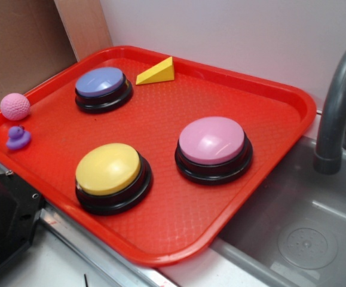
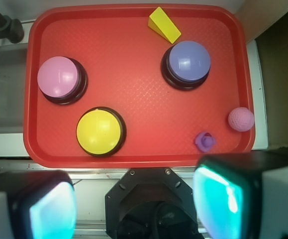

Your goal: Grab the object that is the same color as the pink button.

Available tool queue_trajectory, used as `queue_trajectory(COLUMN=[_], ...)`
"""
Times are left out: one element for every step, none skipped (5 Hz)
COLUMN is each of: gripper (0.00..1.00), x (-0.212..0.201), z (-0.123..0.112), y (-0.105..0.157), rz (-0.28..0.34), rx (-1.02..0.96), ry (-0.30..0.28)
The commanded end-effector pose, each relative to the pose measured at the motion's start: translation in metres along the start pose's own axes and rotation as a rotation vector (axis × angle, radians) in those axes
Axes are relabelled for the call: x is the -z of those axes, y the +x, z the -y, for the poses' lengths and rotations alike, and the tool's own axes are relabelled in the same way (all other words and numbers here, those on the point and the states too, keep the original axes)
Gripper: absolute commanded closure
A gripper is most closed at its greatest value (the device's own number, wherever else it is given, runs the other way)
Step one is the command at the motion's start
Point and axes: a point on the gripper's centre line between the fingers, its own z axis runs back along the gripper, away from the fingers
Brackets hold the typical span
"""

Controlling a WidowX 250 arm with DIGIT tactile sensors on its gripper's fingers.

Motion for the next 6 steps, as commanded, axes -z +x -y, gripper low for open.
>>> queue_trajectory(gripper=[0.0, 0.0, 0.0, 0.0, 0.0, 0.0], x=[0.0, 0.047, 0.065, 0.071, 0.079, 0.084], z=[0.0, -0.035, -0.055, -0.087, -0.113, -0.143], y=[0.0, -0.005, -0.008, -0.026, -0.019, -0.008], rz=[0.0, -0.09, -0.104, -0.052, 0.016, 0.133], rx=[0.0, -0.134, -0.229, -0.473, -0.657, -0.892], ry=[0.0, 0.032, 0.047, 0.098, 0.126, 0.189])
